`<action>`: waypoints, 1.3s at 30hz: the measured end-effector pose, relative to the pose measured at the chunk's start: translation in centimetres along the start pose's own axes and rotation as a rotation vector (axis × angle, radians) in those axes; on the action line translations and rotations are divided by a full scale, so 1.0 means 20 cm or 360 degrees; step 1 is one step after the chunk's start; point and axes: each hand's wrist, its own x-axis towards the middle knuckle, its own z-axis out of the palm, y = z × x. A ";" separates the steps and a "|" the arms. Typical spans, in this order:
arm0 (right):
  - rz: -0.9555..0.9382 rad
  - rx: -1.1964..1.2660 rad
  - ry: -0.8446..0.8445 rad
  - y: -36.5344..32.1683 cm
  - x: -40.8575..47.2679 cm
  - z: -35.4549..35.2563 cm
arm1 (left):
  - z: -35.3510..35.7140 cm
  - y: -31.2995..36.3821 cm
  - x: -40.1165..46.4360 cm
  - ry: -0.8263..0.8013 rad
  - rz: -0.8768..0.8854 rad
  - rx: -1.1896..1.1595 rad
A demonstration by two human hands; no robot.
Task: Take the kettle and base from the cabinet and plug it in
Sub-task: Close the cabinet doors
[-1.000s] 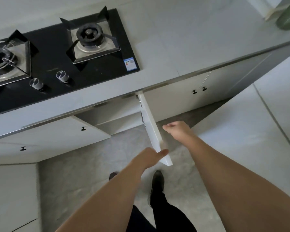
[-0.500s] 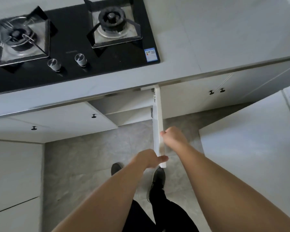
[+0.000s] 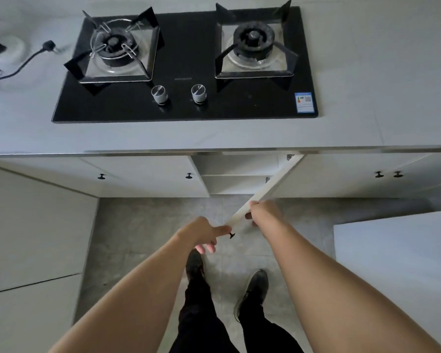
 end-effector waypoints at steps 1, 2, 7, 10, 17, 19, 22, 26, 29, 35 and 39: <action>0.0033 0.0038 -0.0007 -0.05 0.00 0.03 | -0.05 -0.03 0.01 0.0041 0.0004 -0.0070; 0.0050 0.0091 -0.0012 -0.09 0.02 0.06 | -0.10 -0.05 0.03 0.0085 0.0014 -0.0149; 0.0067 0.0425 -0.0068 -0.29 0.08 0.17 | -0.32 -0.07 0.12 0.0332 0.0017 -0.0422; 0.0149 0.0566 -0.0173 -0.39 0.10 0.19 | -0.42 -0.05 0.15 0.0476 0.0031 -0.0618; 0.0244 0.1054 -0.0559 -0.62 0.06 0.14 | -0.60 0.09 0.10 0.0056 -0.0002 -0.1980; 0.0318 0.1159 -0.0484 -0.67 0.06 0.14 | -0.63 0.15 0.10 0.0028 0.0036 -0.2191; 0.0432 0.1230 -0.0298 -0.74 0.09 0.16 | -0.66 0.24 0.12 0.0169 -0.0052 -0.2337; 0.0456 0.1338 -0.0197 -0.76 0.16 0.19 | -0.69 0.27 0.20 0.0242 -0.0026 -0.2401; 0.0348 0.1299 -0.0120 -0.76 0.19 0.22 | -0.70 0.24 0.27 0.0200 0.0124 -0.2430; 0.0289 0.1394 0.0013 -0.76 0.23 0.29 | -0.71 0.25 0.34 0.0226 0.0201 -0.2476; 0.0304 0.1432 0.0060 -0.76 0.23 0.30 | -0.71 0.26 0.34 0.0246 0.0177 -0.2469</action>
